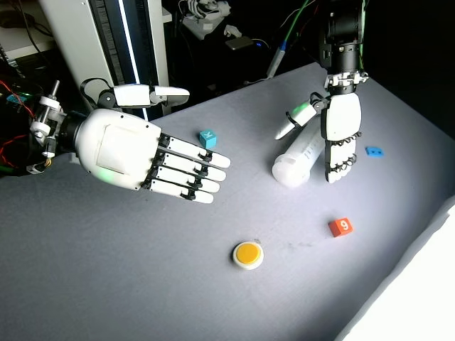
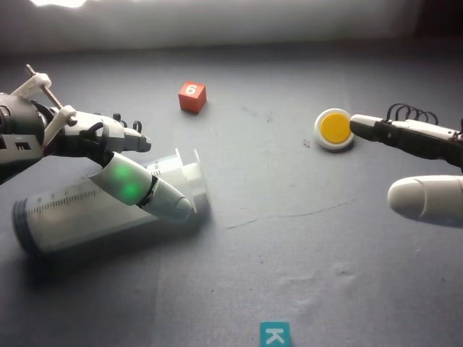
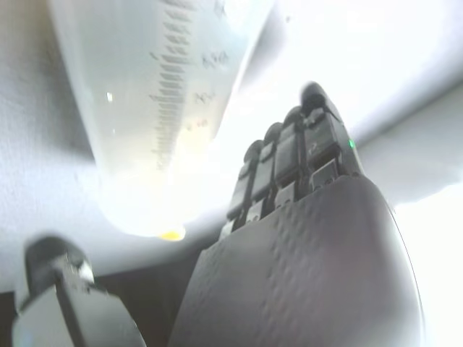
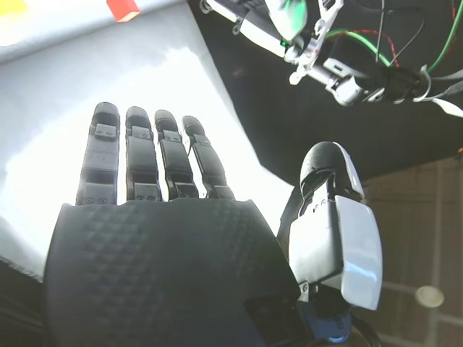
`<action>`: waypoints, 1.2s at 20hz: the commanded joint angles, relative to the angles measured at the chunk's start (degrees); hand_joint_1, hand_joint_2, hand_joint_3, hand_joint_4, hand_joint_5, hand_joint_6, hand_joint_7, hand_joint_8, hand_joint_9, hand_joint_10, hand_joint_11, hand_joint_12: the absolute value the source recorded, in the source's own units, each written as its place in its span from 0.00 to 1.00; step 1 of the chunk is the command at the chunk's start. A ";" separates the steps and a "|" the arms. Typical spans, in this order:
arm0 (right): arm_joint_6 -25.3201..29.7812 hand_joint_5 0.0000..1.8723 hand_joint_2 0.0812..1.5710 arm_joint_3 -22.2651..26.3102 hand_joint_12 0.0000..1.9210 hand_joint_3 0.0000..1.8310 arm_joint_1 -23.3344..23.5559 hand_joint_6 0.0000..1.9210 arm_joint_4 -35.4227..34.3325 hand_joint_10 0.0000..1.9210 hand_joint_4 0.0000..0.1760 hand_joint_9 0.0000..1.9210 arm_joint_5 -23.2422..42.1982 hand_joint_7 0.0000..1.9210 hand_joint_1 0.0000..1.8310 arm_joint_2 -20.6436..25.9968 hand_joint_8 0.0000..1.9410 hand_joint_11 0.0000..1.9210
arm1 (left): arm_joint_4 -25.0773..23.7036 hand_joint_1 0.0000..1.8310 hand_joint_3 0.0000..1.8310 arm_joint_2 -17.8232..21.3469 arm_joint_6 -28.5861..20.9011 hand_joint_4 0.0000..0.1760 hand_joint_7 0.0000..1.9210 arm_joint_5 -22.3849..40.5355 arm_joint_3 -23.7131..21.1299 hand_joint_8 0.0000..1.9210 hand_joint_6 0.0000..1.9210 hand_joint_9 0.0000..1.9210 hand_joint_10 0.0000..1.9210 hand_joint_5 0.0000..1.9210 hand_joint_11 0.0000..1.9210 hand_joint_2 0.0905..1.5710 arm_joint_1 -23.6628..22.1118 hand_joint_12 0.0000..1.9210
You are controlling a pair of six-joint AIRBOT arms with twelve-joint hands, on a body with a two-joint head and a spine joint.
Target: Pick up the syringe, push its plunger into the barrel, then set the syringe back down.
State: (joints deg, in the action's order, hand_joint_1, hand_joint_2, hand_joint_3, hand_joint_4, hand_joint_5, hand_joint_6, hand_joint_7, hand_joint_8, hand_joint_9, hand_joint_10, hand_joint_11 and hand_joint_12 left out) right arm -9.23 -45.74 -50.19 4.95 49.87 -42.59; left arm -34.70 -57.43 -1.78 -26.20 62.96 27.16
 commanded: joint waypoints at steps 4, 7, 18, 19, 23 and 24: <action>0.02 0.01 0.68 0.11 0.00 0.00 1.77 0.00 -0.75 0.00 0.00 0.00 9.10 0.00 0.00 0.11 0.00 0.00 | -3.10 0.25 0.01 1.82 -0.12 0.00 0.00 6.16 -1.47 0.00 0.00 0.00 0.00 0.00 0.00 0.45 -2.53 0.00; -3.12 0.01 0.68 0.09 0.00 0.00 0.16 0.00 -0.18 0.00 0.00 0.00 16.87 0.00 0.00 -0.62 0.00 0.00 | -9.49 0.25 0.01 3.87 -0.12 0.00 0.00 16.33 -2.47 0.00 0.00 0.00 0.00 0.00 0.00 0.45 -3.25 0.00; -10.90 0.26 0.61 0.09 1.00 0.00 0.31 1.00 -2.01 1.00 0.00 0.30 14.52 0.29 0.06 -0.65 1.00 0.33 | -27.96 0.05 0.00 14.38 0.50 0.09 0.80 64.07 -2.26 1.00 1.00 0.79 1.00 0.74 0.66 0.70 -3.28 1.00; -10.90 0.58 0.65 0.09 1.00 0.00 0.42 1.00 -2.01 1.00 0.00 0.64 15.26 0.64 0.01 -0.65 1.00 0.65 | -28.86 0.06 0.00 15.50 0.57 0.28 0.85 67.25 -2.35 1.00 1.00 0.85 1.00 0.80 0.77 0.72 -3.12 1.00; -11.04 0.79 0.65 0.12 1.00 0.00 1.20 1.00 -2.87 1.00 0.24 0.83 16.61 0.83 0.00 -0.86 1.00 0.85 | -32.06 0.11 0.00 20.06 0.60 0.45 0.83 78.33 -2.56 1.00 1.00 0.83 1.00 0.78 0.75 0.71 -2.62 1.00; -11.10 0.80 0.65 0.11 1.00 0.00 1.41 1.00 -3.68 1.00 0.63 0.85 16.60 0.83 0.00 -1.11 1.00 0.86 | -33.78 0.07 0.00 20.93 0.76 0.74 0.81 81.65 -2.25 1.00 1.00 0.81 1.00 0.76 0.73 0.71 -2.59 1.00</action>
State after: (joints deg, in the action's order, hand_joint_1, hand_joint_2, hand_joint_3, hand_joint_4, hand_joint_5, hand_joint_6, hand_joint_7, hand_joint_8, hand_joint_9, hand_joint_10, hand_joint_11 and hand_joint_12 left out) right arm -20.58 -45.74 -49.52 1.96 59.86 -43.81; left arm -71.99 -36.53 -1.17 50.43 60.77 24.82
